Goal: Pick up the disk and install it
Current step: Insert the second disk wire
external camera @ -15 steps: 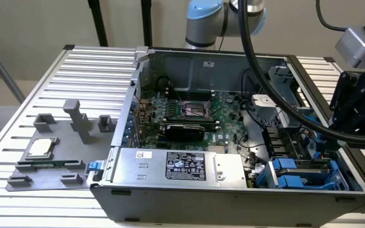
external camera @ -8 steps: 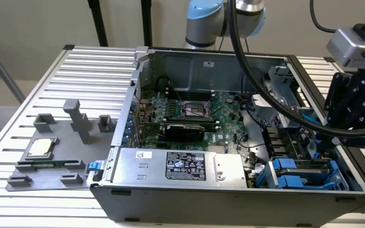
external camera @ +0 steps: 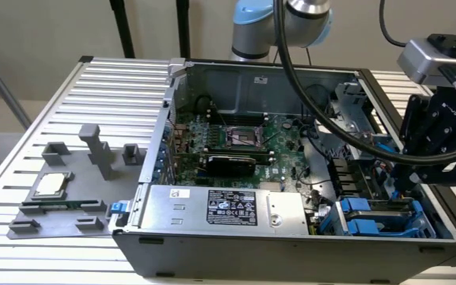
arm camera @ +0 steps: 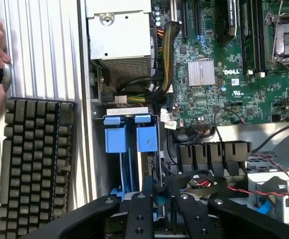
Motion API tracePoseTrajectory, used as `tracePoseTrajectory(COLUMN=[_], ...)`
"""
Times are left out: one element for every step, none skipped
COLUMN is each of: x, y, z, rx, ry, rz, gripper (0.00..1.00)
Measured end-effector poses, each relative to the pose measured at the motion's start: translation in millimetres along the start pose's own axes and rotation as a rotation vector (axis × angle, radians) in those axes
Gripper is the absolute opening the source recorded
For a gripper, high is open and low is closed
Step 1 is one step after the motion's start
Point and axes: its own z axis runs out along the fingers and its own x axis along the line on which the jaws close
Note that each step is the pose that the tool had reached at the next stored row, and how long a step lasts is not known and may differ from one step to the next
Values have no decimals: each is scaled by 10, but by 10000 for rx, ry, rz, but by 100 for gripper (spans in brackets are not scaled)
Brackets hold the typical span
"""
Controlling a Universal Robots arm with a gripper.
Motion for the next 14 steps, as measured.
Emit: tracePoseTrajectory(x=[-5,-8,-13,-20,-30,-40,-49,-58,-66,-74,-82,-87,-89,-89], y=[0,0,-1,-1,0,1,1,1,2,2,3,3,4,7], z=[9,19,29,40,48,55,62,70,76,82,87,89,91,91], rx=[6,10,14,15,16,16,17,18,19,19,21,21,20,21], ry=[62,110,144,159,167,174,181,190,200,209,217,221,220,221], rz=[3,6,7,7,8,8,9,9,10,10,11,11,11,11], gripper=[100,100,100,100,100,100,100,100,100,0,0,0,0,0])
